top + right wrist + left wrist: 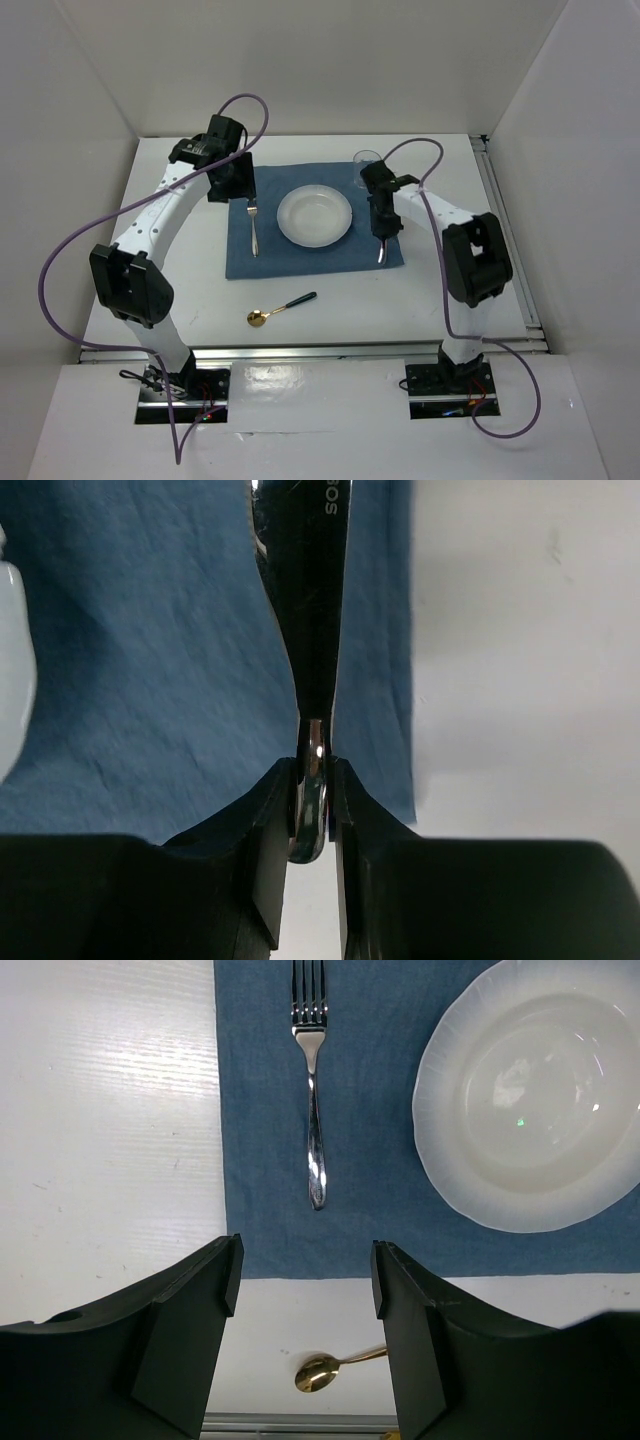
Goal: Set the dinner table for one person
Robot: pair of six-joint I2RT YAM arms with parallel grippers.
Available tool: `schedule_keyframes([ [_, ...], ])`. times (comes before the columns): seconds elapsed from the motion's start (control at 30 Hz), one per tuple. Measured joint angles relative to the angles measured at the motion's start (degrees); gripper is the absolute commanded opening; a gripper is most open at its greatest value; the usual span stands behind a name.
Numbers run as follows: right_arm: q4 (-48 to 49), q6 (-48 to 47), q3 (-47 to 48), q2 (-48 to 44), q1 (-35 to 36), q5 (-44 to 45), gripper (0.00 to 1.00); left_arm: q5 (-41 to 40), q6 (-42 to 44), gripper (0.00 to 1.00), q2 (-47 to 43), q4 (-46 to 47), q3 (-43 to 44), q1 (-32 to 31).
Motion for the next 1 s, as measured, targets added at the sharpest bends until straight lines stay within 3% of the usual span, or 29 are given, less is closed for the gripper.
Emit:
schedule_keyframes([
  [0.4, 0.9, -8.4, 15.1, 15.6, -1.1, -4.2, 0.0, 0.7, -0.3, 0.71, -1.0, 0.2, -5.8, 0.0],
  [0.7, 1.1, -10.0, 15.8, 17.8, -1.2, -7.7, 0.0, 1.1, -0.4, 0.71, -4.2, 0.4, -7.8, 0.0],
  [0.93, 1.2, -9.8, 15.1, 17.5, -1.4, -8.3, 0.23, 1.3, -0.4, 0.71, -5.1, 0.5, -7.8, 0.0],
  [0.97, 1.2, -9.6, 15.1, 17.5, -1.4, -8.2, 0.32, 1.3, -0.4, 0.71, -5.2, 0.5, -7.8, 0.0],
  [1.0, 1.1, -8.8, 15.1, 17.4, -1.4, -7.9, 0.52, 1.3, -0.4, 0.71, -5.2, 0.5, -7.8, 0.0],
])
